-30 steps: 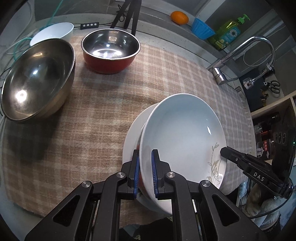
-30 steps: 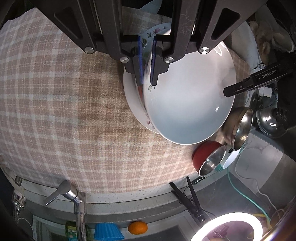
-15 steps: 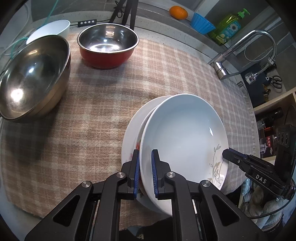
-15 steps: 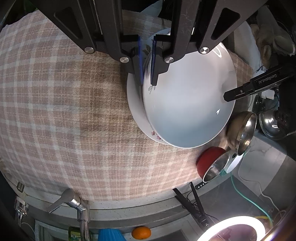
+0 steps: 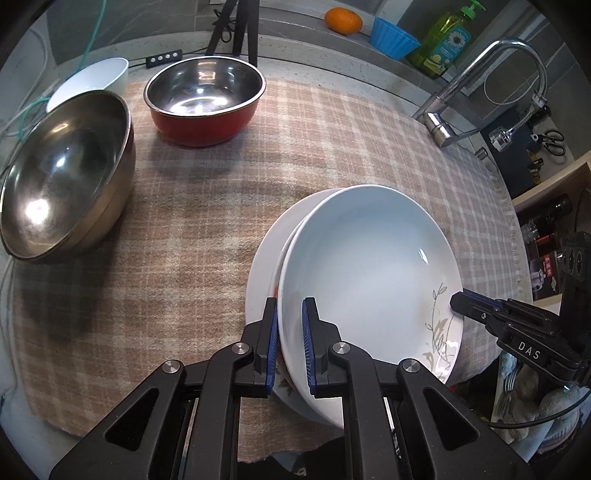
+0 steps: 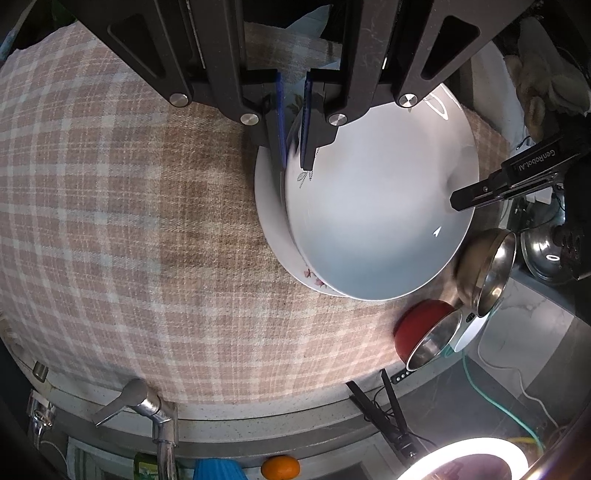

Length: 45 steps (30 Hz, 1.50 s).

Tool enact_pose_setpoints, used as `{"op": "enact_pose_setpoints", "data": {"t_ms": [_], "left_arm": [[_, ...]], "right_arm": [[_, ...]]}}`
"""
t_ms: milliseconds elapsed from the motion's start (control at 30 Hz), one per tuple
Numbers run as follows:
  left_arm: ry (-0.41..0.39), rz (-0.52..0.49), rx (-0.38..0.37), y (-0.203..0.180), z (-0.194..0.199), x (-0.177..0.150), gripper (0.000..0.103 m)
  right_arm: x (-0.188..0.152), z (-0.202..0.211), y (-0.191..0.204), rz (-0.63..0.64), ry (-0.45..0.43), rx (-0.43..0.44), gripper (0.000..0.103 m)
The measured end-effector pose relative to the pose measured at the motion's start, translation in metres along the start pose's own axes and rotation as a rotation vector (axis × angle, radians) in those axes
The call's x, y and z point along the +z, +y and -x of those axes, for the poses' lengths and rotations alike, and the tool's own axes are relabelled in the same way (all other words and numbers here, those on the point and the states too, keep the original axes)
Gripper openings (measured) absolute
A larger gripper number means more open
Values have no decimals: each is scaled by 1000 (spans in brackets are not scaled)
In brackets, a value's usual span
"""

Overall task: Organize plates and bowls
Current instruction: 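Lower the held plate onto the stacked flower plates with both tools, then open both tools and lift them off the plate stack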

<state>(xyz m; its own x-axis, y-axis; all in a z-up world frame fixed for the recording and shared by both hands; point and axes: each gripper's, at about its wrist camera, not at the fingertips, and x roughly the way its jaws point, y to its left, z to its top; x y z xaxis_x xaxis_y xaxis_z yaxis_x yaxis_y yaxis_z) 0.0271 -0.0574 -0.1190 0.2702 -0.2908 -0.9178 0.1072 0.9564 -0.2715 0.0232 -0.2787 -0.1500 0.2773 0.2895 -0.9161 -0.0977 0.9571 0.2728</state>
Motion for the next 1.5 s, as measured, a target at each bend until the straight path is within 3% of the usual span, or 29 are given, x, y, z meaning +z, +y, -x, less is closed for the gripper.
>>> {"op": "enact_pose_setpoints", "data": {"t_ms": [533, 867, 1000, 1167, 1300, 1500], "left_arm": [[-14, -5, 3, 4, 4, -1, 12], [-67, 14, -6, 9, 21, -1, 12], [-83, 39, -40, 17, 27, -3, 15], [-109, 43, -38, 25, 39, -4, 15], [-136, 70, -28, 40, 50, -4, 19], [-167, 113, 0, 68, 63, -9, 25]], "right_arm": [[0, 1, 3, 15, -6, -11, 6], [5, 14, 8, 15, -51, -36, 8], [9, 23, 9, 0, -87, -23, 25], [12, 36, 19, 2, -149, -33, 26], [15, 44, 30, 6, -196, -5, 39], [22, 47, 48, 19, -230, 15, 40]]}}
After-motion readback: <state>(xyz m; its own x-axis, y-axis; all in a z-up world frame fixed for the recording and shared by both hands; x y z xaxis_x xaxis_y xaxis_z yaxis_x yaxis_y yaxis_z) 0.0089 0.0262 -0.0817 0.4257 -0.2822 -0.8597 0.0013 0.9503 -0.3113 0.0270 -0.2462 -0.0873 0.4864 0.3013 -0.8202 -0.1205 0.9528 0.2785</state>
